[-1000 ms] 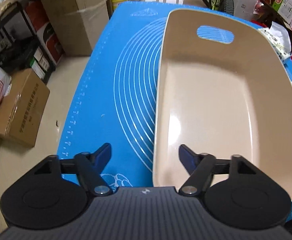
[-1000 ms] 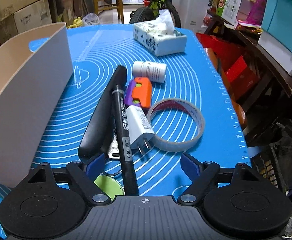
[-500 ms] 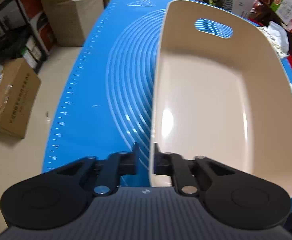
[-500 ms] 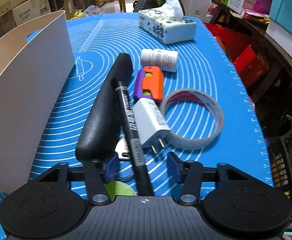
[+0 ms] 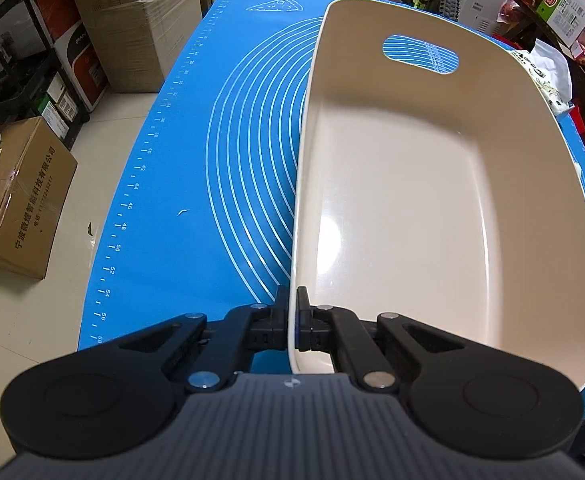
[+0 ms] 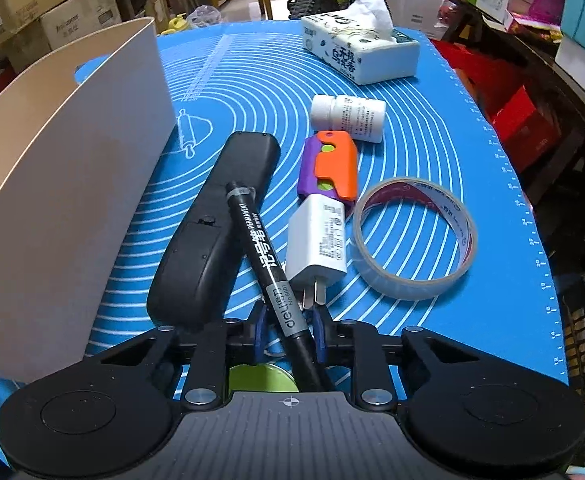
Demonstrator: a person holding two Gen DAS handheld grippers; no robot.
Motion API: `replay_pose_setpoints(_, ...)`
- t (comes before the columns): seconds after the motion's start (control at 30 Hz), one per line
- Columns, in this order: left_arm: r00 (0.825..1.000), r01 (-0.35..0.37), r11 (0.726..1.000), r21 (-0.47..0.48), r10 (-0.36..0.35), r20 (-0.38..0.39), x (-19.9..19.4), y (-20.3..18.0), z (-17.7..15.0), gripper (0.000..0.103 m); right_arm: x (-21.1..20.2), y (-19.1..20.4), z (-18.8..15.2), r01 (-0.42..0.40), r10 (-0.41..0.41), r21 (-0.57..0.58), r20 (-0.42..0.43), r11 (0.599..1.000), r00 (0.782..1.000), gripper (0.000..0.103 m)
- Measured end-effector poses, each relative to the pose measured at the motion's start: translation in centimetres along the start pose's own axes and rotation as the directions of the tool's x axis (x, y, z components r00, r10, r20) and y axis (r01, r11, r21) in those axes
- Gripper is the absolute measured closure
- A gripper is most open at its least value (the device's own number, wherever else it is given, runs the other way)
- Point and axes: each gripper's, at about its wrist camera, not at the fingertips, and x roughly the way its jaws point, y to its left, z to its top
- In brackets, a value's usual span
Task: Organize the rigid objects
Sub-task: 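Grasp the black marker with the right tool and drop it into the basket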
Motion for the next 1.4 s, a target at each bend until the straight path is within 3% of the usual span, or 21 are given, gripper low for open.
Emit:
replay_pose_setpoints(0.3, 1.000, -0.006, 1.000, 0.003, 0.006, -0.001, -0.1, 0.0, 0.0, 0.099, -1.5, -0.1, -0.1, -0.018, 0.020, -0.047, 0.035, 0.999, 0.999, 0.078)
replay_pose_setpoints(0.9, 1.000, -0.016, 1.000, 0.002, 0.016, -0.001, -0.1, -0.3, -0.1, 0.099, -6.6, 0.8, 2.1, -0.057, 0.066, -0.053, 0.181, 0.997, 0.981, 0.078)
replay_pose_setpoints(1.23, 1.000, -0.018, 1.000, 0.004, 0.018, -0.001, -0.1, -0.3, -0.1, 0.099, -10.6, 3.9, 5.5, -0.096, 0.120, -0.087, 0.338, 0.992, 0.933, 0.078)
replay_pose_setpoints(1.4, 1.000, -0.023, 1.000, 0.009, 0.023, 0.000, -0.1, -0.5, -0.1, 0.099, -11.2, 7.2, 6.6, -0.150, 0.190, -0.135, 0.358, 0.979, 0.914, 0.078)
